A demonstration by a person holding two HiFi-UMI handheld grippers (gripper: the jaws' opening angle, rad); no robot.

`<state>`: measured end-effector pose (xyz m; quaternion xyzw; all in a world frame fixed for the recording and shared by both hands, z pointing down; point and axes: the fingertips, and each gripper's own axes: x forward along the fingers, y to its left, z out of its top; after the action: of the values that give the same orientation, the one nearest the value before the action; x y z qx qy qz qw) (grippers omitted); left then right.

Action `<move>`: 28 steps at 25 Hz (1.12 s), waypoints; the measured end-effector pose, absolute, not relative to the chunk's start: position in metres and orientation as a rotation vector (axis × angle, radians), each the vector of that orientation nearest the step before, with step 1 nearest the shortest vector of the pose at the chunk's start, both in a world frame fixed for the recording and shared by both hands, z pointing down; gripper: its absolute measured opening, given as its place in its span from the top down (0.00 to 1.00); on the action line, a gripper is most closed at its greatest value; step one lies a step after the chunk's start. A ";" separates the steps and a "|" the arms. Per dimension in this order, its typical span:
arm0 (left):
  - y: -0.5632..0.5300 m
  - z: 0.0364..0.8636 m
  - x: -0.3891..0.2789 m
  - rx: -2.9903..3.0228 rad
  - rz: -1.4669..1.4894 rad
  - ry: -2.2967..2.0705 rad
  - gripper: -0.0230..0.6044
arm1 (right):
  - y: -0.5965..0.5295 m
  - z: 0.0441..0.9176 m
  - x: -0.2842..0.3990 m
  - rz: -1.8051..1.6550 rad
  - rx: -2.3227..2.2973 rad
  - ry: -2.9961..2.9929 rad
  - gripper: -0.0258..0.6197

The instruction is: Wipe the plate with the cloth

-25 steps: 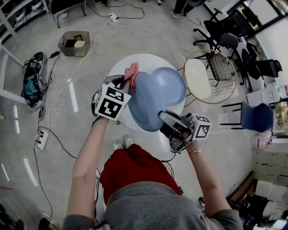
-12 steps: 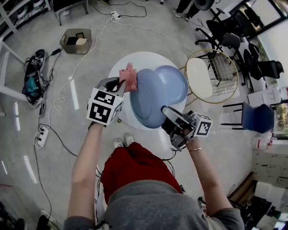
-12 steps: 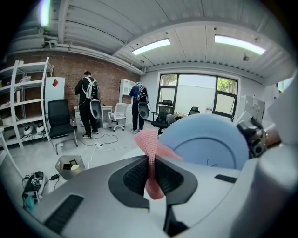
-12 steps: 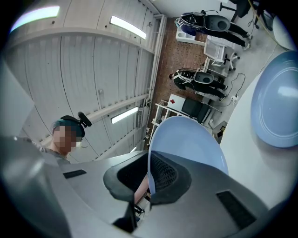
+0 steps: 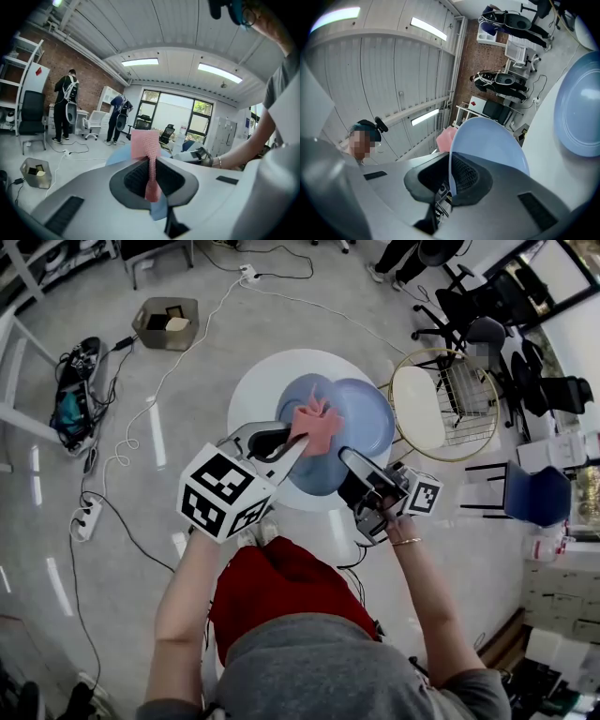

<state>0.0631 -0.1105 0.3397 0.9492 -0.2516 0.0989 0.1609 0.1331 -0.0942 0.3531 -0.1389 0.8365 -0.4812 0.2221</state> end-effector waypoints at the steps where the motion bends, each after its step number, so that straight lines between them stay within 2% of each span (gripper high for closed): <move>1: -0.104 0.335 0.068 2.728 0.275 -0.682 0.91 | -0.095 0.354 0.133 -1.321 -0.392 2.323 0.91; 6: -0.086 0.329 0.090 2.743 0.235 -0.543 0.91 | -0.095 0.354 0.135 -1.315 -0.385 2.312 0.91; 10: -0.098 0.356 0.095 2.703 0.344 -0.600 0.91 | -0.092 0.350 0.134 -1.296 -0.381 2.326 0.91; 28: -0.157 0.427 0.042 2.536 0.589 -0.937 0.91 | -0.082 0.343 0.127 -1.359 -0.274 2.257 0.91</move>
<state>0.0423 -0.1574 0.4269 0.9005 -0.3327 0.2092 0.1862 0.1270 -0.0820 0.3433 -0.1002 0.8264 -0.4975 0.2441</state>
